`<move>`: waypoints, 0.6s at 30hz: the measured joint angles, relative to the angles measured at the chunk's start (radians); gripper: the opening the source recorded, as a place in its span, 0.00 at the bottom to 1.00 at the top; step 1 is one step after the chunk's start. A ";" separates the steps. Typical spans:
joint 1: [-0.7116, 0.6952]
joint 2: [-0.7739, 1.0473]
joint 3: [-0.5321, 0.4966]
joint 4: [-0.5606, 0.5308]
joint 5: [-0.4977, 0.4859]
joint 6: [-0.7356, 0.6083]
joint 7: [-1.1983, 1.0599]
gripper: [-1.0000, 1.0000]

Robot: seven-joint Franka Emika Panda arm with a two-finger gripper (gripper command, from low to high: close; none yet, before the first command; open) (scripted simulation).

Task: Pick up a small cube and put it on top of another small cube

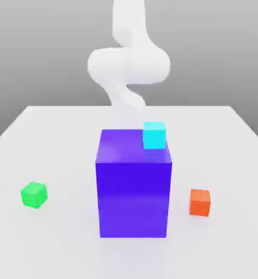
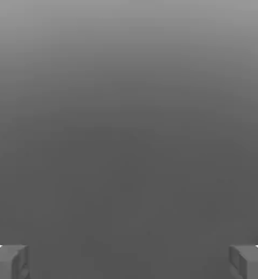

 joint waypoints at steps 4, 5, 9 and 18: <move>-0.002 0.150 0.063 0.028 -0.027 0.026 0.040 0.50; -0.002 0.186 0.078 0.035 -0.034 0.032 0.050 0.50; 0.004 0.330 0.135 0.062 -0.072 0.056 0.097 0.50; 0.057 0.659 0.233 0.123 -0.181 0.108 0.220 0.50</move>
